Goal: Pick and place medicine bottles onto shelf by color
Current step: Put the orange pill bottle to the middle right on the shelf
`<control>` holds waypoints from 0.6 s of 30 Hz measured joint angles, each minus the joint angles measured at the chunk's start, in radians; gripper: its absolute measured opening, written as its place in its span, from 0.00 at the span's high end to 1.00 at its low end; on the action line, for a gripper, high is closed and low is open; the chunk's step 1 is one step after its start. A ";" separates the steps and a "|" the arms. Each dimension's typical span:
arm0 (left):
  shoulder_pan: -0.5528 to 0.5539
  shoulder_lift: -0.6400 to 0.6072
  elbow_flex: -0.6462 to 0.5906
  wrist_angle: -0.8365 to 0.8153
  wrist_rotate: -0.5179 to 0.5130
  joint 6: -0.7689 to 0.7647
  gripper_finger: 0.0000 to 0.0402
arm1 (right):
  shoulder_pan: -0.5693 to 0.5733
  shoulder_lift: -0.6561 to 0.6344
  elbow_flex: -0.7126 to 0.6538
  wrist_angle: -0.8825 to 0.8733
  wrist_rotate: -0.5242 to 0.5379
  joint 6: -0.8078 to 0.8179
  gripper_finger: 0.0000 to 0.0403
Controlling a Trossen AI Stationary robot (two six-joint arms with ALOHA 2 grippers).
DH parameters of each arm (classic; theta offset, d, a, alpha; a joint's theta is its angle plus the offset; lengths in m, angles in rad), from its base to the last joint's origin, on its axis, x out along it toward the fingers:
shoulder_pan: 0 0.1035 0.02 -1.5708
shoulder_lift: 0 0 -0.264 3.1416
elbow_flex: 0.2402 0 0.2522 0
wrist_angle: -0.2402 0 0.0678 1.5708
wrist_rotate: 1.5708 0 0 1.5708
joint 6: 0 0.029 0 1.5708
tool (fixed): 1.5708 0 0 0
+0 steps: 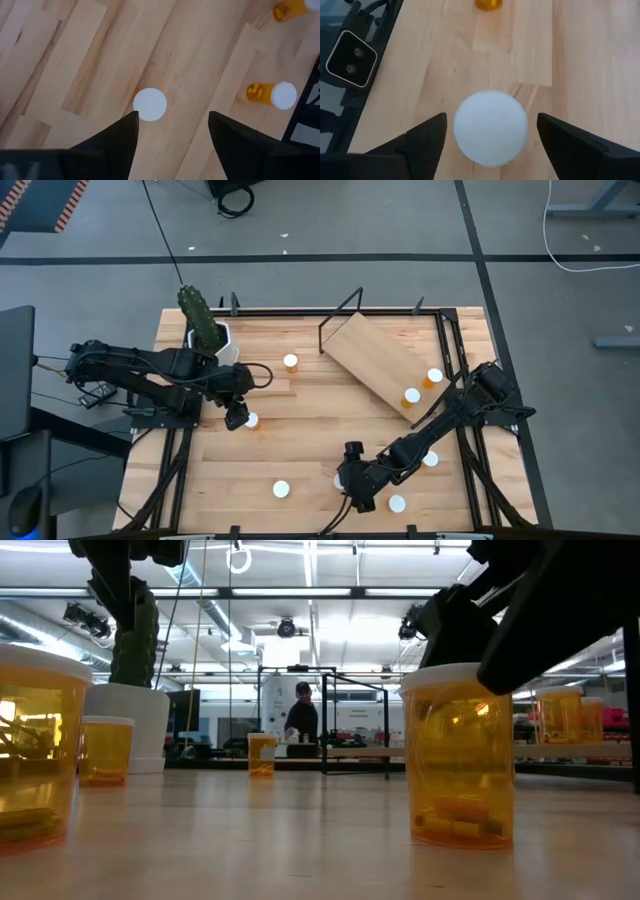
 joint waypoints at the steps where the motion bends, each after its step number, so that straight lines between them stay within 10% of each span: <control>1: 0.000 0.000 0.000 0.000 0.000 0.000 0.39 | 0.000 0.000 0.000 -0.001 0.000 0.001 0.23; 18: 0.000 0.000 0.000 0.002 0.000 0.005 0.39 | 0.000 -0.001 0.000 0.001 -0.003 0.004 0.36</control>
